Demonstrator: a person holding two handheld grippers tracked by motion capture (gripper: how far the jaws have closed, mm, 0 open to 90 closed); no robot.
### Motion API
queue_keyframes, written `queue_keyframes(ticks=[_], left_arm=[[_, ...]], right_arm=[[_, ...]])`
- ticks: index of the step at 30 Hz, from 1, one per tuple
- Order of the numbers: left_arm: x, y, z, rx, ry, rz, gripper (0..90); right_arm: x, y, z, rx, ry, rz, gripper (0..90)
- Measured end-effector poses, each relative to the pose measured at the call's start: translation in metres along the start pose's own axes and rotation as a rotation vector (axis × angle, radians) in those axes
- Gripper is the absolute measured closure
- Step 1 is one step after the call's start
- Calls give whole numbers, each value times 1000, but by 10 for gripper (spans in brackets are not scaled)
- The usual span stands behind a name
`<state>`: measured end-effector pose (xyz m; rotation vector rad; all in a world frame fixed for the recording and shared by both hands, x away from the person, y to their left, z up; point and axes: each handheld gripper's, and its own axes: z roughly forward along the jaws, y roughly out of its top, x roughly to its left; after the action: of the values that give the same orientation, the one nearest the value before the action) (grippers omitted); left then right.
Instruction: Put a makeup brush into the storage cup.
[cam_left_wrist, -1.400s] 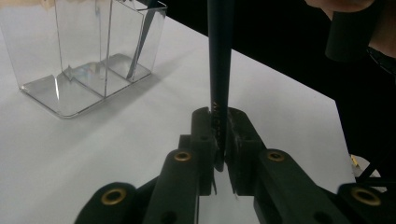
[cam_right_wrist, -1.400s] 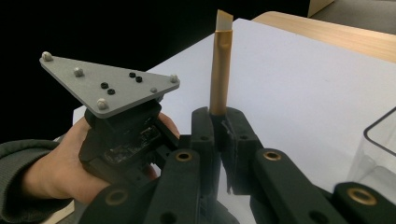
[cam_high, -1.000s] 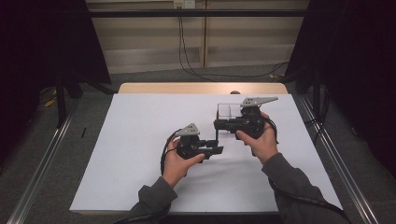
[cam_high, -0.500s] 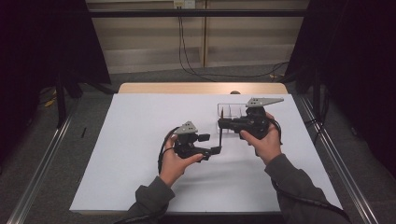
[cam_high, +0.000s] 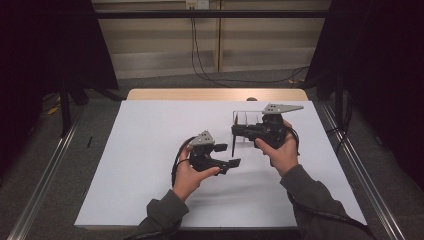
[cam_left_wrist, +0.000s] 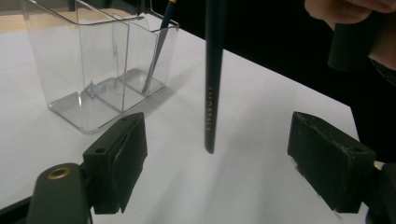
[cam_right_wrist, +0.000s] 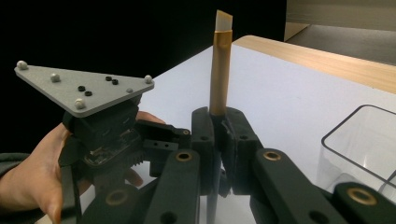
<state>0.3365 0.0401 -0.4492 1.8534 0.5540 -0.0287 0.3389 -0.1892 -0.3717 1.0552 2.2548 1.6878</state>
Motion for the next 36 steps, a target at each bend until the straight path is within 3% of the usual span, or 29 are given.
queue_keyframes(ticks=[22, 27, 36], left_arm=[[-9, 0, 9, -6, -62, 8, 244], [-6, 0, 6, -23, -50, -5, 240], [2, 3, -3, -27, -1, 0, 127]], right_arm=[[0, -2, 13, -25, -19, 12, 842], [-2, -3, 13, -30, -10, 21, 842], [-5, -2, 2, -45, -18, 7, 841]])
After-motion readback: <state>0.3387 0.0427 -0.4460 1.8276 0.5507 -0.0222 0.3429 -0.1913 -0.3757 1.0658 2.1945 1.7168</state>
